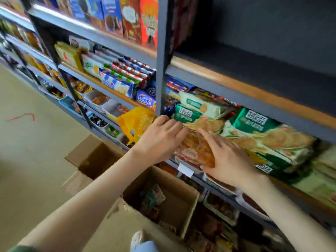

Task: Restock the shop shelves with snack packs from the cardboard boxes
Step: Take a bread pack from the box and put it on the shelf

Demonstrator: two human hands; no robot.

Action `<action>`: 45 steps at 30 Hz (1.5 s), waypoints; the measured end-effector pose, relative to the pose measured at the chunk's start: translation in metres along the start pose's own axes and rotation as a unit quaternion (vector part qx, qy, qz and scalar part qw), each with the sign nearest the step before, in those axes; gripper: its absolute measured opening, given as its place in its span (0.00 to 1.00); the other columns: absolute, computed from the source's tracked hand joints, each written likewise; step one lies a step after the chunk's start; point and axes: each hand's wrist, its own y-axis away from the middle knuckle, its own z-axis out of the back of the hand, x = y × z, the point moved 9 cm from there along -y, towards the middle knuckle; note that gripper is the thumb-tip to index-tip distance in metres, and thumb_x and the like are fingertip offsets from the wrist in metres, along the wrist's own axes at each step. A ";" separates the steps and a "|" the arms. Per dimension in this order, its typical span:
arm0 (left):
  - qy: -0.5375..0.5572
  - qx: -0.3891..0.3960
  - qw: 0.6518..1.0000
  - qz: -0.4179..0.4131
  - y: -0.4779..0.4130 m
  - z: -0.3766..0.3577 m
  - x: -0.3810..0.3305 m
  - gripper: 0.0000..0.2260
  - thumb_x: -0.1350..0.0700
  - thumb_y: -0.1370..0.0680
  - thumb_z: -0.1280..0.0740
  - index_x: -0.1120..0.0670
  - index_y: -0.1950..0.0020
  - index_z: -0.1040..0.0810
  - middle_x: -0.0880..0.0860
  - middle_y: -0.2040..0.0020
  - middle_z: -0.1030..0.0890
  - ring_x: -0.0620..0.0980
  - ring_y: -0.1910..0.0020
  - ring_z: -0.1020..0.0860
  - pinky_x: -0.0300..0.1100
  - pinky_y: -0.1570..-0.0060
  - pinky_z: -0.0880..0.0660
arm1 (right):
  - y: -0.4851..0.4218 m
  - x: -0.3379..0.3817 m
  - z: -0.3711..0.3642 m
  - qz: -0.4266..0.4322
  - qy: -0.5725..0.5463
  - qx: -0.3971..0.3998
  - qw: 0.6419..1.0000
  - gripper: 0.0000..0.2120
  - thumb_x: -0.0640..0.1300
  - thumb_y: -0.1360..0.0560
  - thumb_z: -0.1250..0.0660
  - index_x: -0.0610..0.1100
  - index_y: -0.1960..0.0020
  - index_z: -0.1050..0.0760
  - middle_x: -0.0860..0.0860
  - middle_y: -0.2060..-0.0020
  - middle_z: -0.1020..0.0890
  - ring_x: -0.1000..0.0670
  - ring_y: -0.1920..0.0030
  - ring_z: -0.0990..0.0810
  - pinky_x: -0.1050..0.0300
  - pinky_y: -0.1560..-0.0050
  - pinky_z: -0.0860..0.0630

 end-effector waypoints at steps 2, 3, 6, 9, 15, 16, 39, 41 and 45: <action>-0.001 -0.010 1.000 -0.029 -0.032 0.016 -0.022 0.07 0.60 0.26 0.39 0.59 0.52 0.22 0.56 0.59 0.22 0.57 0.61 0.23 0.48 0.57 0.31 | 0.024 -0.023 0.027 -0.030 0.014 -0.014 0.999 0.45 0.59 0.26 0.33 0.57 0.22 0.60 0.51 0.27 0.35 0.46 0.31 0.31 0.53 0.37 0.31; -0.003 -0.009 0.999 -0.044 -0.047 0.023 -0.032 0.09 0.59 0.27 0.39 0.59 0.52 0.22 0.56 0.59 0.22 0.57 0.62 0.23 0.48 0.57 0.32 | 0.034 -0.038 0.036 -0.055 0.014 -0.023 0.998 0.42 0.57 0.27 0.32 0.57 0.23 0.55 0.51 0.31 0.29 0.46 0.36 0.26 0.54 0.42 0.27; -0.011 0.004 0.997 -0.078 -0.088 0.037 -0.058 0.15 0.52 0.31 0.41 0.59 0.52 0.22 0.55 0.61 0.22 0.57 0.62 0.22 0.48 0.53 0.36 | 0.064 -0.084 0.058 -0.148 -0.021 -0.064 0.987 0.32 0.54 0.27 0.31 0.57 0.27 0.40 0.51 0.45 0.19 0.47 0.51 0.19 0.53 0.57 0.20; -0.003 -0.015 0.995 -0.101 -0.116 0.039 -0.084 0.15 0.53 0.34 0.32 0.58 0.50 0.22 0.55 0.60 0.22 0.57 0.61 0.23 0.50 0.49 0.35 | 0.098 -0.116 0.066 -0.222 -0.041 -0.089 0.970 0.28 0.54 0.28 0.30 0.56 0.30 0.34 0.52 0.50 0.18 0.49 0.54 0.18 0.54 0.60 0.20; 0.028 -0.005 0.985 -0.168 -0.134 0.019 -0.155 0.39 0.42 0.39 0.23 0.54 0.32 0.30 0.57 0.43 0.21 0.57 0.43 0.23 0.56 0.37 0.31 | 0.168 -0.149 0.072 -0.310 0.036 -0.097 0.945 0.26 0.54 0.26 0.32 0.56 0.30 0.35 0.55 0.45 0.19 0.50 0.49 0.19 0.55 0.53 0.21; 0.036 -0.002 0.982 -0.185 -0.135 0.014 -0.166 0.41 0.41 0.40 0.22 0.54 0.32 0.33 0.56 0.43 0.20 0.56 0.45 0.21 0.54 0.41 0.28 | 0.178 -0.151 0.073 -0.315 0.064 -0.097 0.942 0.26 0.53 0.26 0.32 0.56 0.29 0.35 0.55 0.44 0.19 0.50 0.46 0.21 0.55 0.50 0.22; 0.802 0.250 0.522 0.146 -0.135 0.033 -0.463 0.58 0.40 0.39 0.25 0.42 0.24 0.66 0.48 0.23 0.44 0.48 0.25 0.41 0.44 0.33 0.36 | 0.557 -0.248 0.094 -0.503 -0.438 -0.465 0.582 0.23 0.37 0.34 0.23 0.47 0.41 0.22 0.53 0.53 0.15 0.52 0.51 0.16 0.46 0.44 0.21; 0.829 0.255 0.483 0.118 -0.135 0.047 -0.511 0.48 0.45 0.37 0.25 0.34 0.29 0.56 0.41 0.30 0.33 0.42 0.35 0.28 0.36 0.43 0.28 | 0.591 -0.260 0.079 -0.472 -0.510 -0.483 0.533 0.27 0.37 0.36 0.24 0.47 0.39 0.24 0.49 0.50 0.15 0.46 0.48 0.16 0.39 0.43 0.23; 0.822 0.189 0.525 0.114 -0.151 0.075 -0.569 0.38 0.41 0.35 0.22 0.33 0.31 0.40 0.36 0.41 0.23 0.35 0.44 0.23 0.33 0.48 0.24 | 0.648 -0.281 0.080 -0.465 -0.445 -0.458 0.613 0.39 0.38 0.32 0.25 0.62 0.31 0.41 0.58 0.35 0.27 0.59 0.38 0.25 0.52 0.39 0.28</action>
